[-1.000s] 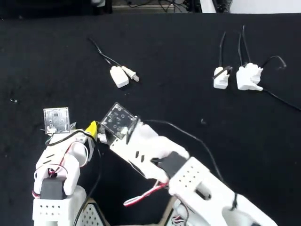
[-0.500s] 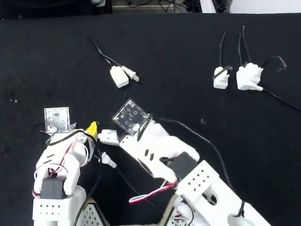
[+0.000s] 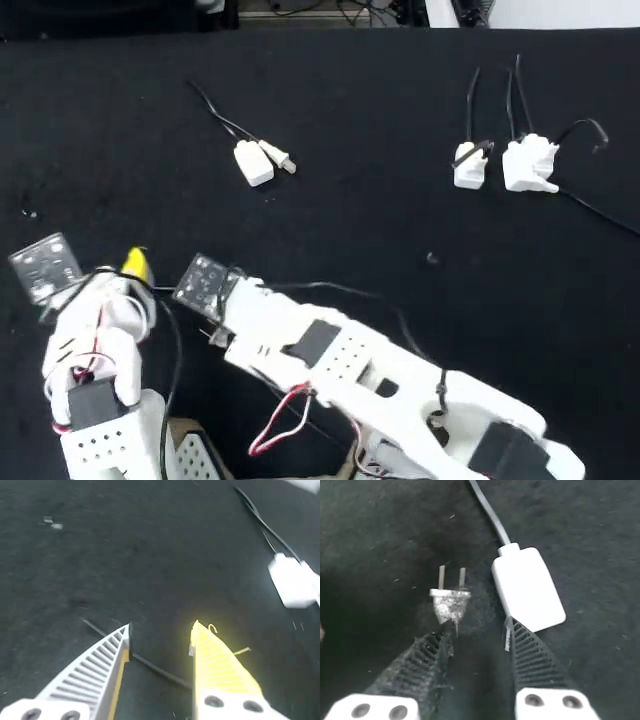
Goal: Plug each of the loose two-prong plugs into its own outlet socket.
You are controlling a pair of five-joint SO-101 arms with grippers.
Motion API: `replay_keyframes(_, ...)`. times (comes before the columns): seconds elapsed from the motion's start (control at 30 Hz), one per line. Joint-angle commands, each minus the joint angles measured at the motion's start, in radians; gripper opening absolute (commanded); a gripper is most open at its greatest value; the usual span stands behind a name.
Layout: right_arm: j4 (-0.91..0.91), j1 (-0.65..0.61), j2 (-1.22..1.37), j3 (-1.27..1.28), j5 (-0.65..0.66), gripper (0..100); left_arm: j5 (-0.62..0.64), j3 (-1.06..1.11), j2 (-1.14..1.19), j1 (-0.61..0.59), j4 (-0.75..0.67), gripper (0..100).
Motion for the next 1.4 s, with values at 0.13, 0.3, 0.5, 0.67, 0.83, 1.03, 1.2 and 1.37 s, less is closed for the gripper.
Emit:
replay_keyframes(0.13, -0.068, -0.052, 0.065, -0.061, -0.021, 15.2, 0.060, -0.070, 0.003, -0.077, -0.025, 21)
replay_keyframes(0.3, -0.101, -0.052, 0.179, -0.113, -0.021, 15.2, 0.060, -0.071, -0.002, -0.079, -0.025, 21)
replay_keyframes(0.5, -0.095, -0.054, 0.306, -0.199, -0.021, 15.2, 0.060, -0.071, -0.002, -0.079, -0.025, 21)
replay_keyframes(0.67, -0.071, -0.057, 0.326, -0.219, -0.023, 15.2, 0.060, -0.071, -0.003, -0.077, -0.025, 21)
replay_keyframes(0.83, -0.006, -0.080, 0.340, -0.257, -0.021, 15.2, 0.060, -0.071, -0.003, -0.077, -0.025, 21)
replay_keyframes(1.03, 0.094, -0.075, 0.450, -0.372, -0.021, 15.2, 0.060, -0.071, -0.003, -0.077, -0.025, 21)
replay_keyframes(1.2, 0.176, -0.075, 0.538, -0.463, -0.015, 9.6, 0.060, -0.071, -0.003, -0.079, -0.025, 21)
replay_keyframes(1.37, 0.176, -0.060, 0.501, -0.443, -0.014, 0.8, 0.060, -0.071, -0.003, -0.081, -0.025, 21)
